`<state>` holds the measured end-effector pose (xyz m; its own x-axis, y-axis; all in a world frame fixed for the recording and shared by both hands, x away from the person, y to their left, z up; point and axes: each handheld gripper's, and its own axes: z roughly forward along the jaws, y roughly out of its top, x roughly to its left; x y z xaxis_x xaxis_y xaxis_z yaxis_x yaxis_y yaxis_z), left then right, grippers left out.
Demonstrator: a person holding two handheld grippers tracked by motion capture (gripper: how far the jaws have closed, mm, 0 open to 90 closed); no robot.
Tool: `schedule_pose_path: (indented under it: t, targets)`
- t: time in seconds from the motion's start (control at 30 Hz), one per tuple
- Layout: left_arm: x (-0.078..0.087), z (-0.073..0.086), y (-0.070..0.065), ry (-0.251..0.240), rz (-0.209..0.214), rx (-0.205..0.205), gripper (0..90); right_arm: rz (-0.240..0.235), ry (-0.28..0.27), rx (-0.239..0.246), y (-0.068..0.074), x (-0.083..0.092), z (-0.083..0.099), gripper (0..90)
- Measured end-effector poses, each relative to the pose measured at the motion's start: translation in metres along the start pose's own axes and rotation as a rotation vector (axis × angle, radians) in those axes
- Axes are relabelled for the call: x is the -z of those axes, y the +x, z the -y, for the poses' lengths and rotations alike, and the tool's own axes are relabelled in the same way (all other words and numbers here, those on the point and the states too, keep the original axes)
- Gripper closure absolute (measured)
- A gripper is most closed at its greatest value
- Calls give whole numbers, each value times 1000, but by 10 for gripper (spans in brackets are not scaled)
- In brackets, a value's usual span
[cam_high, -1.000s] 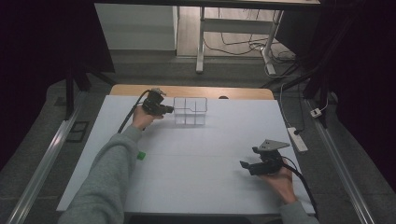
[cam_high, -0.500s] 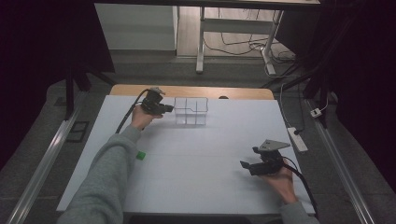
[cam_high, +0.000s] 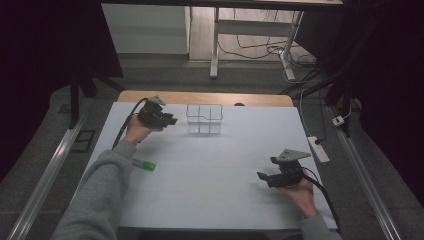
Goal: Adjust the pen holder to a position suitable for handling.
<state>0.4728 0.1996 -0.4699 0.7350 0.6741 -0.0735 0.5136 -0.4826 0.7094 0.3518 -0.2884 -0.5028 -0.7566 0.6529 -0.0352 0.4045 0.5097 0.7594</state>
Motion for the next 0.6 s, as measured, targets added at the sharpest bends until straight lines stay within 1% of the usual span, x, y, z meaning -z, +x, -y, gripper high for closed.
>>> schedule_pose_path:
  t: [0.03,0.07,0.13,0.17,0.3,0.5,0.6]
  targets:
    - [3,1,-1,8,20,-9,536,0,-3,3,1,1,0,175]
    - [6,3,-2,14,35,-20,536,0,-3,3,1,1,0,175]
    - [12,6,-5,25,47,-43,470,1,-2,7,2,2,0,175]
    - [15,7,-7,26,58,-50,470,1,-2,7,2,2,0,175]
    - [24,12,-13,29,92,-82,425,2,-7,6,3,2,1,174]
    - [38,17,-20,46,91,-142,383,5,1,12,5,3,1,174]
    - [45,20,-23,52,118,-174,374,-1,0,14,5,2,1,174]
